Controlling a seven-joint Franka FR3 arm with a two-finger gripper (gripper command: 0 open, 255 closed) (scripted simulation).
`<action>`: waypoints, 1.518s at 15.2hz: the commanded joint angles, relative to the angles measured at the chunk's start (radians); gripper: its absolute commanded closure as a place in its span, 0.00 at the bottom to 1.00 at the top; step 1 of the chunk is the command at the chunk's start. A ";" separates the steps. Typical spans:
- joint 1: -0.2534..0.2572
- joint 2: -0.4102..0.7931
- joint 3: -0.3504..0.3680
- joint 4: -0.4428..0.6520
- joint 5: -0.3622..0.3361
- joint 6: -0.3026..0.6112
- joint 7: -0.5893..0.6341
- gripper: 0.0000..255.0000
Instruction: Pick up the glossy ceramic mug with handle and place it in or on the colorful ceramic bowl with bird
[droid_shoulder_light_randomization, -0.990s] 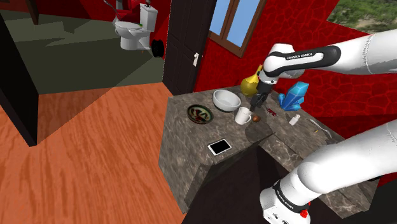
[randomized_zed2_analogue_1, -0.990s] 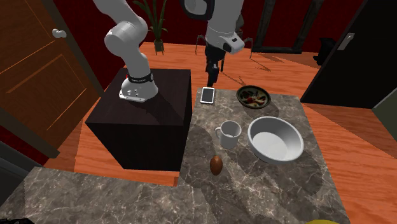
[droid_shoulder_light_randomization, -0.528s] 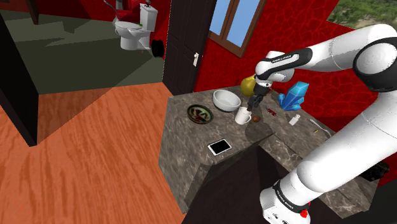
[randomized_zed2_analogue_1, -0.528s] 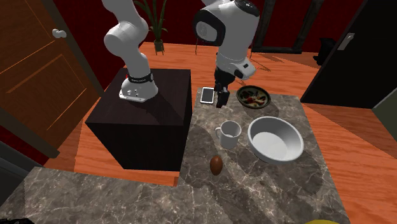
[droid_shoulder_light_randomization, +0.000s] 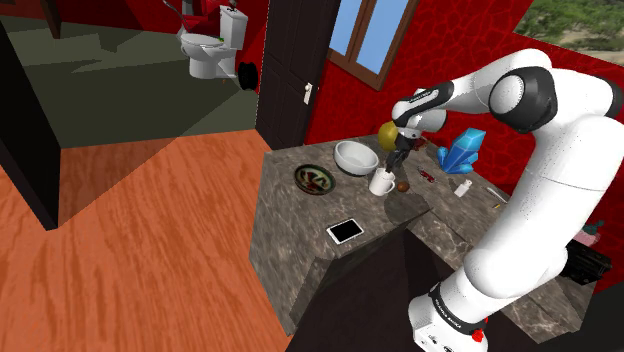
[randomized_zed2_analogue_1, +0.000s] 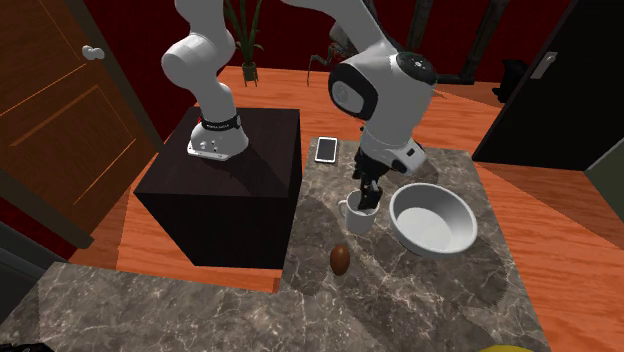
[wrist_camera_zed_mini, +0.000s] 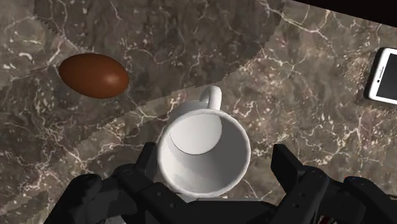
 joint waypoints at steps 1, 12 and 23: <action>-0.026 0.076 0.005 0.065 0.030 0.009 -0.035 0.00; -0.071 0.220 0.031 0.126 0.084 0.088 -0.084 0.00; -0.071 0.220 0.031 0.126 0.084 0.088 -0.084 1.00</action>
